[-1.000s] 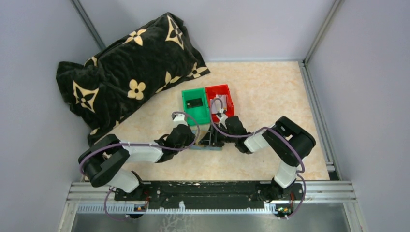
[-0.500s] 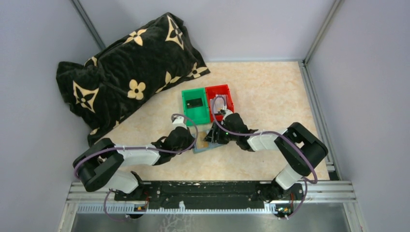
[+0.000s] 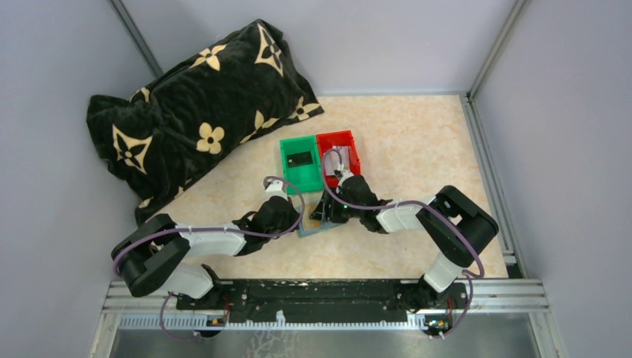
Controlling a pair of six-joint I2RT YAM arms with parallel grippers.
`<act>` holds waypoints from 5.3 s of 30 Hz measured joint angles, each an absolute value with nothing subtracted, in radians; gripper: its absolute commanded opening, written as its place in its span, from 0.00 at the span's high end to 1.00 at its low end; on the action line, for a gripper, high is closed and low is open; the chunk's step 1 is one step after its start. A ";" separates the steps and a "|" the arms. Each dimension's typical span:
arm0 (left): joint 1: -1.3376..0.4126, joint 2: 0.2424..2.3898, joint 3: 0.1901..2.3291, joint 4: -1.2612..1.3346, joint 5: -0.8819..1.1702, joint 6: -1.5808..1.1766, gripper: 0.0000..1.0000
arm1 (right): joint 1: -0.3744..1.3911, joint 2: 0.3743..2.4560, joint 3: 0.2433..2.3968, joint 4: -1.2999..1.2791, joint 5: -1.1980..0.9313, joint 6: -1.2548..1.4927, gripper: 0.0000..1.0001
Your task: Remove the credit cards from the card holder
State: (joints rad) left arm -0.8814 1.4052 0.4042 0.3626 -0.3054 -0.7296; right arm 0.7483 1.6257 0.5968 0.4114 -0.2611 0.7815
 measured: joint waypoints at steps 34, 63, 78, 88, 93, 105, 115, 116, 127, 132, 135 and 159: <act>-0.892 1.417 0.414 0.362 -0.312 -0.724 1.00 | 0.715 1.697 0.451 0.800 -0.413 0.974 0.54; -0.919 1.347 0.416 0.261 -0.354 -0.681 0.65 | 0.785 1.742 0.512 0.763 -0.366 0.995 0.55; -0.943 1.159 0.343 0.108 -0.334 -0.720 0.45 | 0.769 1.746 0.527 0.851 -0.345 0.995 0.56; -0.943 1.119 0.344 0.059 -0.377 -0.724 0.30 | 0.787 1.769 0.527 0.836 -0.339 0.954 0.56; -0.943 1.082 0.356 0.009 -0.376 -0.729 0.77 | 0.788 1.769 0.527 0.810 -0.337 0.924 0.56; -0.943 0.989 0.364 -0.099 -0.387 -0.766 1.00 | 0.788 1.770 0.543 0.791 -0.342 0.892 0.56; -0.943 0.966 0.289 -0.109 -0.362 -0.813 1.00 | 0.788 1.783 0.579 0.751 -0.361 0.859 0.53; -0.943 0.966 0.288 -0.109 -0.362 -0.815 1.00 | 0.788 1.784 0.579 0.751 -0.362 0.858 0.53; -0.943 1.044 0.293 -0.033 -0.370 -0.820 1.00 | 0.809 1.784 0.580 0.741 -0.376 0.847 0.52; -0.943 1.077 0.301 -0.002 -0.371 -0.818 1.00 | 0.826 1.794 0.585 0.748 -0.379 0.849 0.52; -0.943 1.085 0.306 0.001 -0.371 -0.813 1.00 | 0.826 1.795 0.585 0.754 -0.379 0.850 0.52; -0.943 1.140 0.330 0.034 -0.372 -0.778 1.00 | 0.824 1.788 0.579 0.811 -0.373 0.886 0.52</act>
State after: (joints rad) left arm -0.9428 1.1404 0.3302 0.0338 -0.3721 -0.7780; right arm 0.8242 1.7882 0.5785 0.8108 -0.3733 0.8860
